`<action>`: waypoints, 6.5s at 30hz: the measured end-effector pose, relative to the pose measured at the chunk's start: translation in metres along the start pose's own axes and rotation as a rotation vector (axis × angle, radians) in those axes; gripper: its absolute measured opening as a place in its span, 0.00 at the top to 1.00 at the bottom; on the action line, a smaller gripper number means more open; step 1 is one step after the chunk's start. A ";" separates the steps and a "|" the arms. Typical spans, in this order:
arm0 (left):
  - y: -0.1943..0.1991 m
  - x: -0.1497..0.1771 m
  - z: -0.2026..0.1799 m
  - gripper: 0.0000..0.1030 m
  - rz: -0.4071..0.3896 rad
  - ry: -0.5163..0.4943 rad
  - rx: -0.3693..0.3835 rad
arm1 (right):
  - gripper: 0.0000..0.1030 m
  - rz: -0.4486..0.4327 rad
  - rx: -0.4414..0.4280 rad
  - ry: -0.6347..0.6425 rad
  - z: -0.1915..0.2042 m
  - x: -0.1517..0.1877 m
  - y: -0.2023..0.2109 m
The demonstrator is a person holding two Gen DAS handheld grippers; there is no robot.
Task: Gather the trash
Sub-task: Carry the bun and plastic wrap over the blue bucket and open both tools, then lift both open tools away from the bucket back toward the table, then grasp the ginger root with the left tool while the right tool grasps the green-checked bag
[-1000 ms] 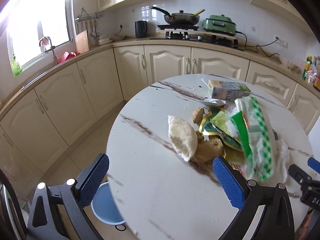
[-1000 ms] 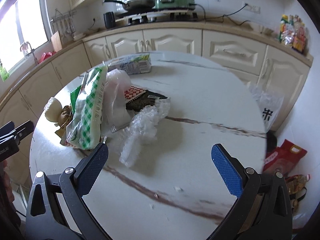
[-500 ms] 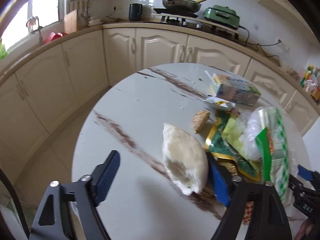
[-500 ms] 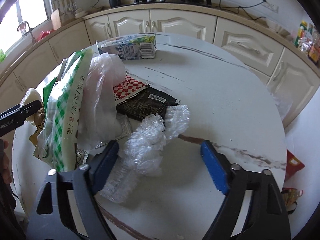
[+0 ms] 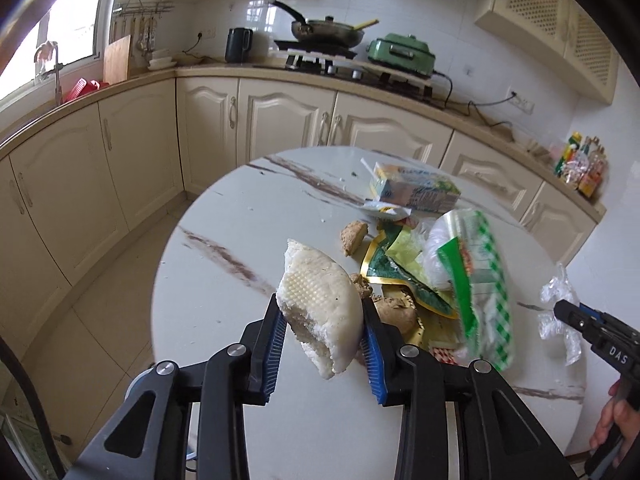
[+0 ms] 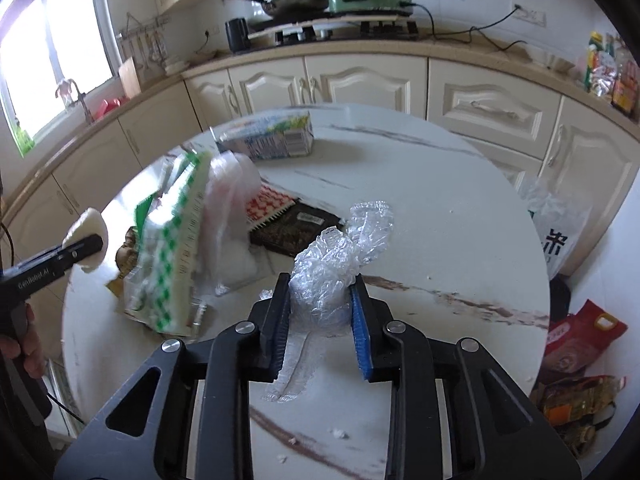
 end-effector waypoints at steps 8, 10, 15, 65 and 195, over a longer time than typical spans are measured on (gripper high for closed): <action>0.090 0.027 0.050 0.69 -0.105 0.051 -0.017 | 0.74 -0.081 -0.176 0.122 0.099 -0.009 0.033; 0.110 0.039 0.075 0.69 -0.118 0.061 -0.056 | 0.74 -0.078 -0.242 0.172 0.138 -0.009 0.029; 0.140 0.071 0.140 0.69 -0.111 0.112 -0.166 | 0.74 -0.020 -0.424 0.303 0.262 0.004 -0.006; 0.145 0.141 0.253 0.26 0.058 0.387 -0.527 | 0.08 0.197 -0.389 0.466 0.457 0.092 -0.182; -0.035 0.003 0.031 0.18 0.100 0.083 -0.120 | 0.00 -0.019 0.039 0.049 0.050 -0.013 -0.009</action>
Point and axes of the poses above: each gripper's, at about its wrist camera, not at the fingertips, and y roughly against the way its jaws point, z to its left, x to its underside, the point moved 2 cm from there along -y, roughly the way its jaws point, and after that the axes turned 3 degrees about -x, right-handed, at the moved point
